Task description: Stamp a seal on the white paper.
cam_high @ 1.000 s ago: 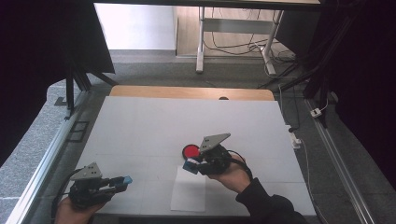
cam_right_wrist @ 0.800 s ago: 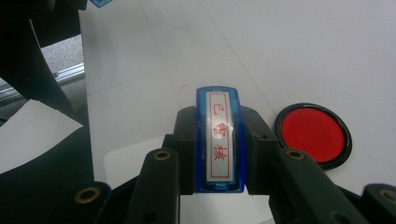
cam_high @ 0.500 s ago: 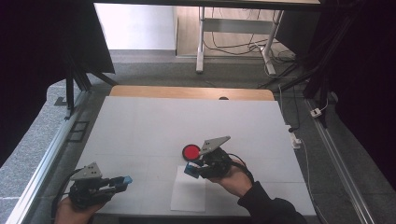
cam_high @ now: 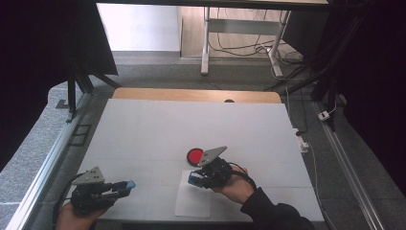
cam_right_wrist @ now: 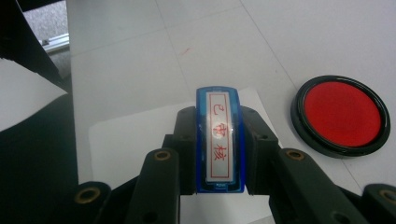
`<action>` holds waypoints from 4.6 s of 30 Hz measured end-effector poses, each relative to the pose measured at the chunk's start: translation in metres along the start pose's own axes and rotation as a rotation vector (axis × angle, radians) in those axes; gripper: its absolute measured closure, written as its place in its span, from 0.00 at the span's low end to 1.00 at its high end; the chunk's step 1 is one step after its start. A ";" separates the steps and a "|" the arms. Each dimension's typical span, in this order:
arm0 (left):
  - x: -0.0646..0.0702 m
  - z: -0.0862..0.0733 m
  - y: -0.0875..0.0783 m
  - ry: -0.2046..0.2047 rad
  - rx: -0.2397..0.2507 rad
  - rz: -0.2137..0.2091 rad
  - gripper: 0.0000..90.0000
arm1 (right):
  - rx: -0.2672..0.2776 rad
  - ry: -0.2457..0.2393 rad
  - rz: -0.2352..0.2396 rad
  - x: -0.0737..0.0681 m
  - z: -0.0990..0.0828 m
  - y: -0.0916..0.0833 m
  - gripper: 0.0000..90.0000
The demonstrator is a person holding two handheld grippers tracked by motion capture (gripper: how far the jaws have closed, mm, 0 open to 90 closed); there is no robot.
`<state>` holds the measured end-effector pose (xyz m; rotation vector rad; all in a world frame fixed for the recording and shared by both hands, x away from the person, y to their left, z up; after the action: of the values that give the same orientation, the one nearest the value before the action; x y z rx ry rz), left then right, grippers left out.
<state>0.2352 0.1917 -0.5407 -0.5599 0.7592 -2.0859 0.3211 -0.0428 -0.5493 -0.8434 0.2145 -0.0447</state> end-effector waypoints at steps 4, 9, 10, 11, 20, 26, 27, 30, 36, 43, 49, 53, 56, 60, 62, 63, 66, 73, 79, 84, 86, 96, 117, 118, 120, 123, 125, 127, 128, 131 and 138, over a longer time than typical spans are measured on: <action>0.000 0.000 0.000 0.001 0.000 0.000 0.76 | -0.027 -0.007 -0.001 0.000 -0.004 0.006 0.79; 0.000 0.000 0.000 0.001 0.000 0.000 0.76 | -0.055 -0.018 0.001 0.001 -0.009 0.012 0.79; 0.000 0.000 0.000 0.000 0.000 0.000 0.76 | -0.058 -0.020 -0.001 0.001 -0.009 0.013 0.79; 0.000 0.000 0.000 0.000 0.000 0.000 0.76 | -0.058 -0.021 -0.004 0.001 -0.009 0.014 0.79; 0.000 0.000 0.000 0.001 0.000 -0.001 0.76 | -0.080 -0.023 -0.002 0.003 -0.015 0.021 0.79; 0.001 0.000 0.000 0.000 -0.001 -0.001 0.76 | -0.065 -0.005 0.014 0.005 -0.016 0.020 0.79; 0.001 0.000 0.000 0.000 -0.001 -0.001 0.76 | -0.059 0.001 0.020 0.005 -0.016 0.020 0.79; 0.000 0.000 0.000 0.000 -0.002 0.000 0.76 | -0.048 0.023 0.036 0.007 -0.017 0.019 0.79; 0.000 0.000 0.000 0.001 -0.002 0.001 0.76 | -0.048 0.007 0.027 0.006 -0.017 0.020 0.79; 0.000 0.000 0.000 0.001 -0.002 0.002 0.76 | -0.078 -0.063 -0.036 0.000 -0.016 0.021 0.79; 0.001 0.000 0.000 0.002 -0.002 0.001 0.76 | -0.081 -0.110 -0.063 -0.003 -0.016 0.022 0.79; 0.001 0.000 0.000 0.002 -0.002 0.001 0.76 | -0.068 -0.067 -0.044 -0.001 -0.016 0.022 0.79; 0.001 0.000 0.000 0.002 -0.003 0.001 0.76 | -0.055 -0.045 -0.023 0.001 -0.017 0.021 0.79; 0.000 0.000 0.000 0.003 -0.004 0.002 0.76 | -0.033 -0.008 0.013 0.005 -0.018 0.020 0.79; 0.000 0.000 0.000 0.002 -0.005 0.002 0.76 | -0.017 0.016 0.035 0.007 -0.018 0.020 0.79; 0.000 0.000 0.000 0.002 -0.005 0.002 0.76 | -0.007 0.035 0.045 0.007 -0.018 0.020 0.79; 0.000 0.000 0.001 0.003 -0.005 0.002 0.76 | 0.004 0.059 0.064 0.009 -0.018 0.019 0.79; 0.000 0.000 0.000 0.003 -0.004 0.002 0.76 | -0.016 0.020 0.035 0.007 -0.018 0.020 0.79; 0.000 0.000 0.001 0.004 -0.005 0.002 0.76 | -0.042 -0.038 -0.022 0.002 -0.017 0.021 0.79; 0.001 0.000 0.001 0.005 -0.006 0.003 0.76 | -0.059 -0.077 -0.055 -0.001 -0.017 0.022 0.79; 0.001 0.000 0.001 0.005 -0.006 0.003 0.76 | -0.055 -0.068 -0.054 -0.001 -0.017 0.023 0.79; 0.000 0.000 0.001 0.004 -0.005 0.002 0.76 | -0.054 -0.049 -0.019 0.001 -0.017 0.022 0.79; 0.001 0.000 0.000 0.009 -0.003 -0.005 0.76 | 0.012 -0.014 0.004 0.002 -0.006 0.007 0.79; 0.001 0.000 0.000 0.009 -0.002 -0.006 0.76 | 0.023 -0.009 0.004 0.001 -0.004 0.005 0.79; 0.001 0.000 0.000 0.011 0.000 -0.007 0.76 | 0.042 -0.005 0.005 0.000 -0.001 0.002 0.79; 0.001 0.000 0.000 0.011 0.001 -0.008 0.76 | 0.058 -0.010 0.001 -0.001 0.002 -0.004 0.79; 0.001 0.000 0.000 0.011 0.000 -0.008 0.76 | 0.077 -0.005 0.004 -0.002 0.005 -0.008 0.79; 0.001 0.000 0.000 0.011 0.002 -0.008 0.76 | 0.086 0.000 0.000 -0.002 0.007 -0.012 0.79; 0.001 0.000 0.000 0.010 0.002 -0.008 0.76 | 0.092 -0.001 -0.004 -0.001 0.008 -0.014 0.79; 0.001 0.000 0.000 0.012 0.002 -0.010 0.76 | 0.119 0.001 -0.009 -0.002 0.013 -0.021 0.79; 0.002 0.000 0.000 0.012 0.002 -0.016 0.76 | 0.177 -0.013 -0.012 -0.007 0.024 -0.036 0.79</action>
<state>0.2340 0.1904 -0.5404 -0.5548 0.7618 -2.1059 0.3212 -0.0481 -0.5063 -0.6688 0.1901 -0.0679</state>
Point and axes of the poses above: each handheld gripper's, and its own axes: y roughly forward along the jaws, z roughly out of its top, x roughly to its right, the point moved 10 cm from there along y, roughly forward along the jaws, and after that the axes turned 11 degrees about z, right-handed, at the moved point
